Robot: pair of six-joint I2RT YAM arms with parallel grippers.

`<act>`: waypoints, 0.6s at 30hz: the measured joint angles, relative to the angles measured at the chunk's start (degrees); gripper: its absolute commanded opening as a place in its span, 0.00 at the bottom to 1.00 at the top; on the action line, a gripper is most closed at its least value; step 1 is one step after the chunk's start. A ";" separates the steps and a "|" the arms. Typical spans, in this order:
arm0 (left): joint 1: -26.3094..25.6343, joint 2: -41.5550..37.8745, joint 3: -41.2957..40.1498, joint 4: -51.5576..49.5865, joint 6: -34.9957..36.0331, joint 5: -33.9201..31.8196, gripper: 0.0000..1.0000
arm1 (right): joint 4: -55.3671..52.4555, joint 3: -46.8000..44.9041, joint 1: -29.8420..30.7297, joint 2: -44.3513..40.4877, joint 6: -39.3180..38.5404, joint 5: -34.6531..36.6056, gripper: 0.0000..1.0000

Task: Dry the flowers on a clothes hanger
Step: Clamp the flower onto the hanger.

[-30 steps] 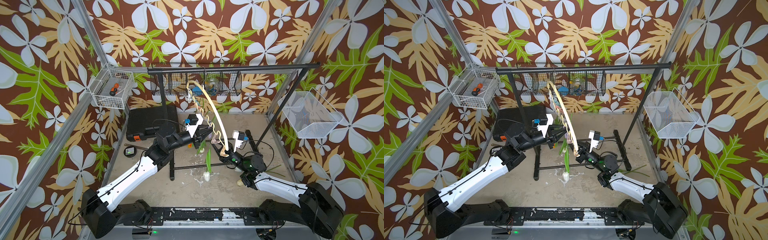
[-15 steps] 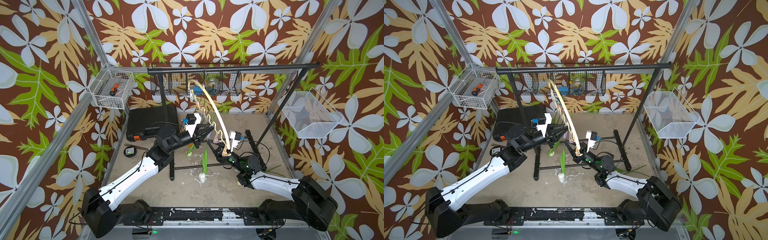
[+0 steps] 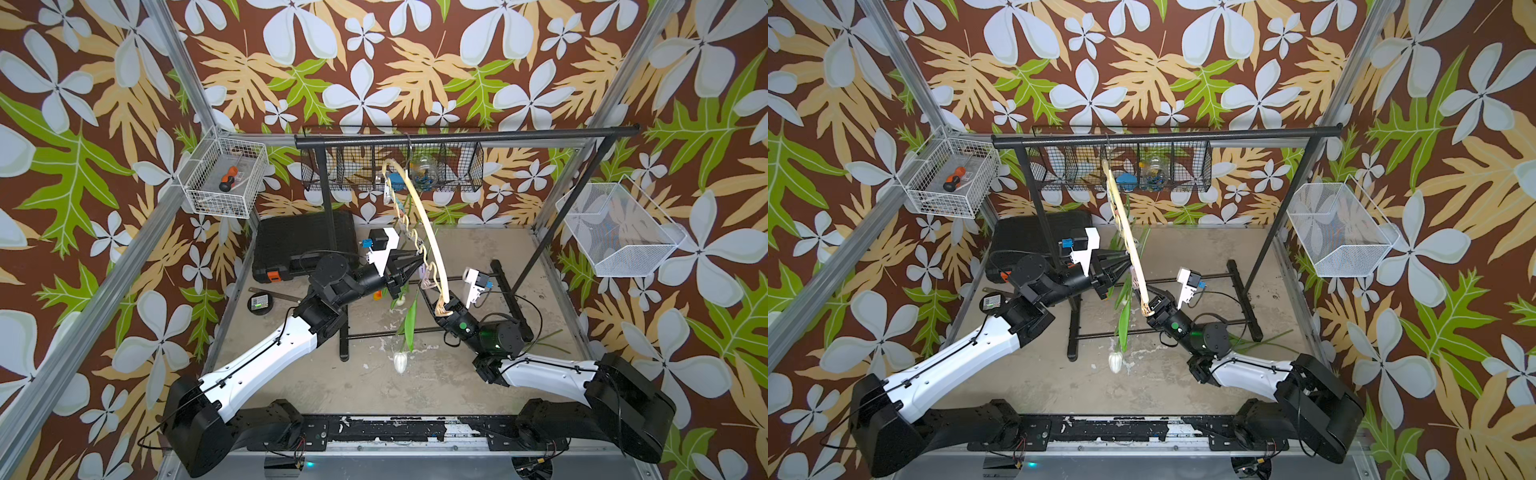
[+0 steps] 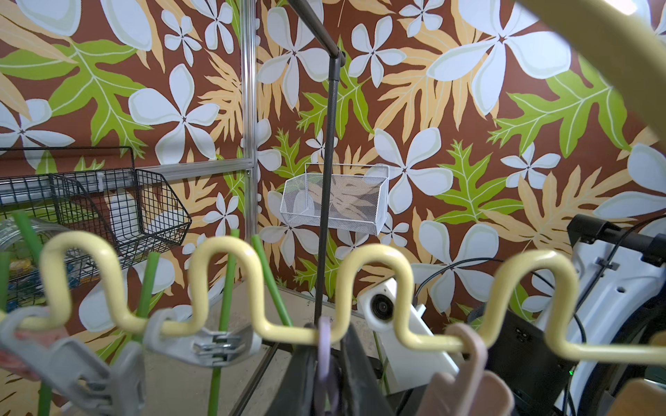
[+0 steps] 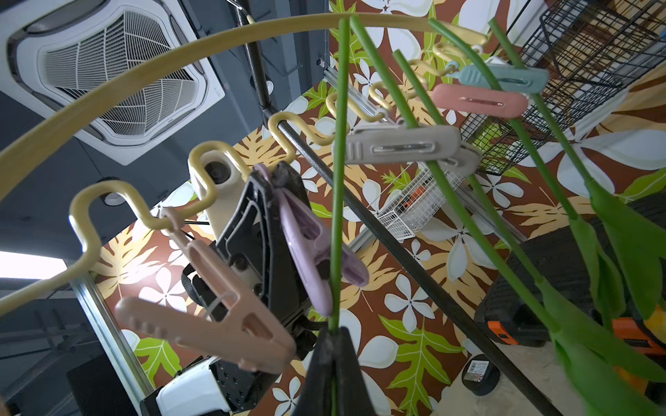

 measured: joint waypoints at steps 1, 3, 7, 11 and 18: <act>-0.02 -0.04 -0.20 0.83 -0.94 0.02 0.14 | 0.00 0.39 0.31 0.00 0.42 0.48 0.00; -0.04 -0.09 -0.48 2.05 -1.64 0.02 0.14 | 0.20 0.76 0.57 0.00 1.22 1.27 0.00; -0.04 -0.11 -0.96 3.19 -3.06 -0.24 0.13 | 0.92 0.33 0.68 0.07 1.46 2.45 0.00; -0.04 -0.07 -1.60 4.22 -4.20 -0.81 0.13 | 1.46 -0.02 0.68 0.44 1.44 3.63 0.00; -0.04 0.46 -1.99 5.11 -5.49 -1.25 0.13 | 2.23 -0.02 0.74 2.12 1.97 4.13 0.00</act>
